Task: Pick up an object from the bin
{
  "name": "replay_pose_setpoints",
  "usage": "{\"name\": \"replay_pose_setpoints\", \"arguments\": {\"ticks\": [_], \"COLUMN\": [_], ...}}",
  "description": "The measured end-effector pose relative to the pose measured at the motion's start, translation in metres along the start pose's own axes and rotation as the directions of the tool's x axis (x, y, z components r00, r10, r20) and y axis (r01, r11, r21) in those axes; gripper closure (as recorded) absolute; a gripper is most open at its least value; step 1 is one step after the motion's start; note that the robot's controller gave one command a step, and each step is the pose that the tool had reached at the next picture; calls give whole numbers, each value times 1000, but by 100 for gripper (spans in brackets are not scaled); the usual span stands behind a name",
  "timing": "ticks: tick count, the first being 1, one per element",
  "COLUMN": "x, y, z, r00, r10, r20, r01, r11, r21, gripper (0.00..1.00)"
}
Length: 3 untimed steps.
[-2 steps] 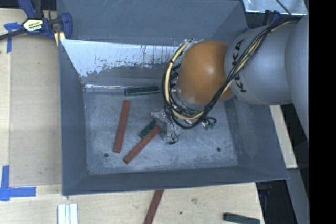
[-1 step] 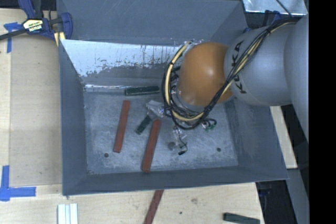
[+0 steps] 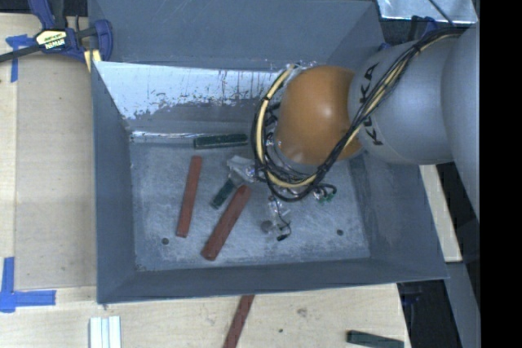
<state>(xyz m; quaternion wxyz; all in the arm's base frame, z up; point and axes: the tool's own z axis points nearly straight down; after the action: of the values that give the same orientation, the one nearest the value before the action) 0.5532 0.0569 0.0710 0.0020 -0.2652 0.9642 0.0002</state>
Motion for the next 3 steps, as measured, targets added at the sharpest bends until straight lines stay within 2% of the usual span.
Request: {"name": "replay_pose_setpoints", "arguments": {"ticks": [1, 2, 3], "x": [1, -27, -59], "y": [10, 36, 42], "z": [0, 0, -3], "r00": [995, 983, 850], "r10": [-103, -186, -527], "r20": [0, 1, 9], "r01": [103, 186, 527], "r11": [995, 983, 850], "r21": [2, 1, 6], "gripper": [0, 0, 100]}}
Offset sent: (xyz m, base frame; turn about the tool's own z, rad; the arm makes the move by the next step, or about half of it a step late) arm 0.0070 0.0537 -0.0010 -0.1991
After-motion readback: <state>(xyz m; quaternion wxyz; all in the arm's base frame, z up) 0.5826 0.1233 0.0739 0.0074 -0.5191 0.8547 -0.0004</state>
